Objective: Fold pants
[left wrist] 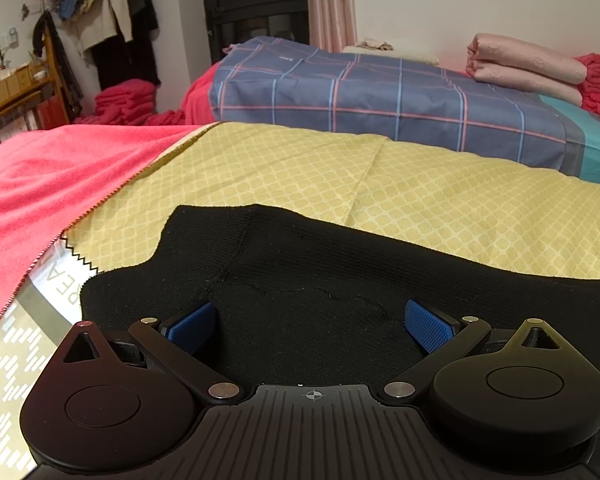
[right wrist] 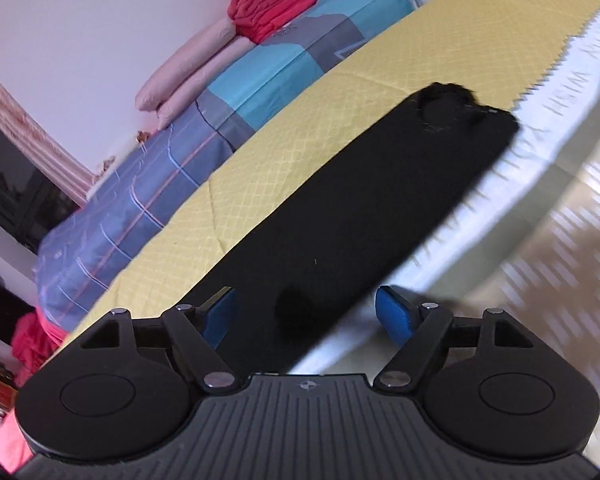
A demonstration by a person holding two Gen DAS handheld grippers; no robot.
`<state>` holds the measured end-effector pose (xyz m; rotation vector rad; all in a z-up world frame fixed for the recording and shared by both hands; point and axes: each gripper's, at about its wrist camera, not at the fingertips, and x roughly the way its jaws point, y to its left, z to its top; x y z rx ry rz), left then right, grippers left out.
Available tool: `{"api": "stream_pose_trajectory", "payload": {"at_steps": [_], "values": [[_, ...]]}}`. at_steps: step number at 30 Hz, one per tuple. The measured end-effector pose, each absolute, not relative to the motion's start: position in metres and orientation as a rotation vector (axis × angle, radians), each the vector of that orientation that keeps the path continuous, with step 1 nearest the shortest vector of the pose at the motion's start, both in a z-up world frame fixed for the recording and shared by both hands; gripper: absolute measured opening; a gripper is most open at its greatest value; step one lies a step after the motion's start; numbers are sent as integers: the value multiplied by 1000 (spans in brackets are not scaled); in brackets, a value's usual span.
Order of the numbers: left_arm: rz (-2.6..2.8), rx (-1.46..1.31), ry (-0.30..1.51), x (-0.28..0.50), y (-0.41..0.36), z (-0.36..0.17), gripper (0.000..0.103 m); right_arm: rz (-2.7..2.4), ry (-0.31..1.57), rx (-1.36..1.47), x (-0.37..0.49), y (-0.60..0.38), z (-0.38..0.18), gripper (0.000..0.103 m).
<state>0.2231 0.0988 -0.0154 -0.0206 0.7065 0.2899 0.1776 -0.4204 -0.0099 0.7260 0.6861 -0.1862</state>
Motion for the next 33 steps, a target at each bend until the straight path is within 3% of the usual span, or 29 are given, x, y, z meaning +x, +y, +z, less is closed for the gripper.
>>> {"api": "stream_pose_trajectory", "payload": {"at_steps": [1, 2, 12, 14, 19, 24, 27, 29, 33], "values": [[290, -21, 707, 223, 99, -15, 103, -171, 671, 724, 182, -421, -11, 97], [290, -20, 707, 223, 99, -15, 103, -149, 653, 720, 186, -420, -11, 98], [290, -20, 706, 223, 99, -15, 103, -162, 563, 584, 191, -400, -17, 98], [290, -19, 706, 223, 99, -15, 103, -123, 559, 565, 188, -398, -16, 95], [291, -19, 706, 223, 99, -16, 103, -161, 481, 759, 182, -428, -27, 69], [290, -19, 706, 223, 99, -16, 103, -203, 517, 637, 186, -420, -26, 47], [290, -19, 706, 223, 99, -16, 103, -197, 501, 683, 182, -425, -30, 45], [290, -21, 705, 223, 99, -16, 103, -208, 509, 717, 177, -427, -28, 49], [287, -68, 682, 219, 105, -9, 103, -376, 513, 638, 162, -415, -8, 78]]}}
